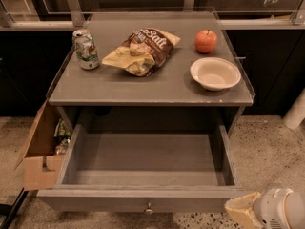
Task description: Close top drawer
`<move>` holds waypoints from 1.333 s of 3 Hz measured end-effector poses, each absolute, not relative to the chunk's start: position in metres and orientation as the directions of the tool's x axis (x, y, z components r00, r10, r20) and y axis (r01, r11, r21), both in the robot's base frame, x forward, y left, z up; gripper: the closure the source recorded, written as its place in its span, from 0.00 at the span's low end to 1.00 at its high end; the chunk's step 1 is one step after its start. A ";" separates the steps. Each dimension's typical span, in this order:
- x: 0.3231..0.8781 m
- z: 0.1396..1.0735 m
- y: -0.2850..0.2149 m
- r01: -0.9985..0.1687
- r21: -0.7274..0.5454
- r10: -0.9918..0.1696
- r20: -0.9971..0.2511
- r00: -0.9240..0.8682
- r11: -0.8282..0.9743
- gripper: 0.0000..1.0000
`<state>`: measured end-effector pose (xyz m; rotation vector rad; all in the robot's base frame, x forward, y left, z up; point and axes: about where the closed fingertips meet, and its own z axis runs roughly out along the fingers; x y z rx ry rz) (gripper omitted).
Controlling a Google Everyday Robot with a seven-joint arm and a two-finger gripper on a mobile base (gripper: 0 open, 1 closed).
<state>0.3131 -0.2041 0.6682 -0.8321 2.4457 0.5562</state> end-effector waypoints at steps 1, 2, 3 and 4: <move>0.310 0.655 -0.206 -0.631 0.223 -0.435 -0.557 -0.708 0.743 1.00; 0.310 0.641 -0.207 -0.618 0.237 -0.425 -0.543 -0.725 0.750 1.00; 0.316 0.626 -0.203 -0.640 0.255 -0.447 -0.533 -0.719 0.725 1.00; 0.325 0.617 -0.199 -0.656 0.267 -0.460 -0.531 -0.712 0.706 1.00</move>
Offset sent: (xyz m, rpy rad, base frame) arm -0.0021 -0.0048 -0.0475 0.0099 0.0671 -0.0497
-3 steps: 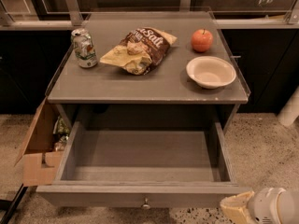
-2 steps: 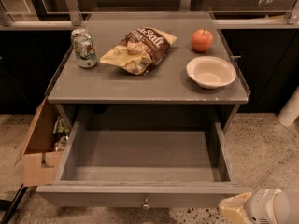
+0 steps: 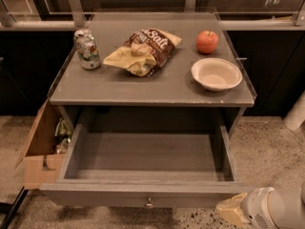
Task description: Close top drawer
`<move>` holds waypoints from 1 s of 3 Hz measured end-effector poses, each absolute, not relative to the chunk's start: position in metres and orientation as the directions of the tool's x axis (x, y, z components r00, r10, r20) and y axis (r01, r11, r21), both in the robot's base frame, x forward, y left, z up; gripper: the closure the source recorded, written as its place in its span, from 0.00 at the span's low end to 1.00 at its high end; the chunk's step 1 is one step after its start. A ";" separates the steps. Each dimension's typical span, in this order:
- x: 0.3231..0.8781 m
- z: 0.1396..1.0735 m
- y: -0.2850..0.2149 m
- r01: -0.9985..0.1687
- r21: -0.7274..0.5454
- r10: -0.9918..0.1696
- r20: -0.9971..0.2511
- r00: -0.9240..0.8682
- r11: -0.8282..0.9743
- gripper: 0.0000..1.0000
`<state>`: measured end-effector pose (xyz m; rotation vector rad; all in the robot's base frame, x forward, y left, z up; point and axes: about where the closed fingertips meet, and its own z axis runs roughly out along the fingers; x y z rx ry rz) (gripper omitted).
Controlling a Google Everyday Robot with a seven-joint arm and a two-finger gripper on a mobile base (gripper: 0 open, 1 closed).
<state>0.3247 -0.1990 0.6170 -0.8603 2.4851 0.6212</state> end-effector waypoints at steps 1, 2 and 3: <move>0.340 0.610 -0.195 -0.671 0.275 -0.467 -0.540 -0.700 0.688 1.00; 0.367 0.609 -0.190 -0.692 0.266 -0.475 -0.563 -0.676 0.671 1.00; 0.368 0.609 -0.190 -0.695 0.265 -0.476 -0.565 -0.674 0.669 1.00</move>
Offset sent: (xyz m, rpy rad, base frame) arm 0.1082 0.0167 -0.0123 0.0550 -0.0882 0.0890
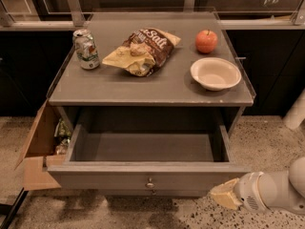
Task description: Close top drawer
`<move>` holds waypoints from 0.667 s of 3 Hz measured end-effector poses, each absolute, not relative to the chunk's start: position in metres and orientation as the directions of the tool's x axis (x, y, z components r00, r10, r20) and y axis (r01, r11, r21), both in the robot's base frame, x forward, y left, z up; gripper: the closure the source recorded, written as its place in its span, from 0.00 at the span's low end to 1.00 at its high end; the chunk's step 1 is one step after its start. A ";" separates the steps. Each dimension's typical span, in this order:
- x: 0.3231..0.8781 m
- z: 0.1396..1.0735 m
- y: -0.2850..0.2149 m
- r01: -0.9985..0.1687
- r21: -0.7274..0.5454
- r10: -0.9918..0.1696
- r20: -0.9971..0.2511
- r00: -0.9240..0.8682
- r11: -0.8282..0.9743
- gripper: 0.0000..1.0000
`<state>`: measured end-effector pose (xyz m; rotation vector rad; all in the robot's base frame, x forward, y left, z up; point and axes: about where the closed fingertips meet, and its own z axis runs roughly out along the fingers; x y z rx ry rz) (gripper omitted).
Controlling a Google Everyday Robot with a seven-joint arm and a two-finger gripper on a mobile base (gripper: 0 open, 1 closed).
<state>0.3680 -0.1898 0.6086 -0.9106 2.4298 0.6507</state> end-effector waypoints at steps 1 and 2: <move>0.390 0.613 -0.184 -0.699 0.221 -0.477 -0.591 -0.651 0.680 1.00; 0.402 0.617 -0.177 -0.701 0.186 -0.482 -0.606 -0.633 0.688 1.00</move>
Offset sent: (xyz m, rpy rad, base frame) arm 0.1392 0.0330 0.0440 -0.1748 -0.3624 -0.1665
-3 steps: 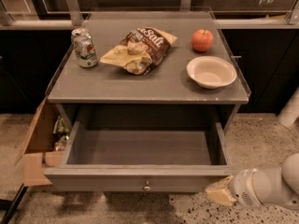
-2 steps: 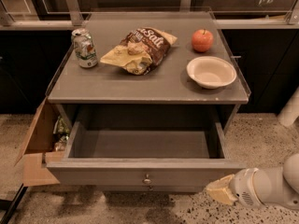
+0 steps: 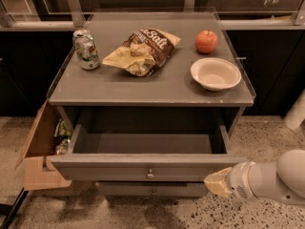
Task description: Close top drawer
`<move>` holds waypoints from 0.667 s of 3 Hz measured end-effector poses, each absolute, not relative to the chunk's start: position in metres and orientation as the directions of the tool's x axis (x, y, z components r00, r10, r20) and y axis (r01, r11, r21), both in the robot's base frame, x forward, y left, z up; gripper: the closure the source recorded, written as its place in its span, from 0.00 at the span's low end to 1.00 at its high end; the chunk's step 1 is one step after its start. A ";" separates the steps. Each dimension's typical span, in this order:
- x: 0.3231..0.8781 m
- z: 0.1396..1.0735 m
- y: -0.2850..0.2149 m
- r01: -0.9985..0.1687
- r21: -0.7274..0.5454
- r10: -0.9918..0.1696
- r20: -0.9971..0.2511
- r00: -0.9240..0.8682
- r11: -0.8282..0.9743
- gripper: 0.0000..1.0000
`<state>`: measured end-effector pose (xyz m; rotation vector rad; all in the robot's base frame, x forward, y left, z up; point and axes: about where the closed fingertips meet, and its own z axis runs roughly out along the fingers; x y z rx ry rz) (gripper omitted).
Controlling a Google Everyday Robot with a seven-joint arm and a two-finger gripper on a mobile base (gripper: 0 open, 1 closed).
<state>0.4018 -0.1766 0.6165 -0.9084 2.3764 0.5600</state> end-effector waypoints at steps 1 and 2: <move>0.422 0.623 -0.173 -0.688 0.126 -0.484 -0.621 -0.616 0.714 1.00; 0.433 0.627 -0.174 -0.672 0.097 -0.475 -0.635 -0.610 0.734 1.00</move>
Offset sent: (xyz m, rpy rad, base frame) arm 0.0148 0.0025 0.0049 -0.0254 -0.0381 -0.0222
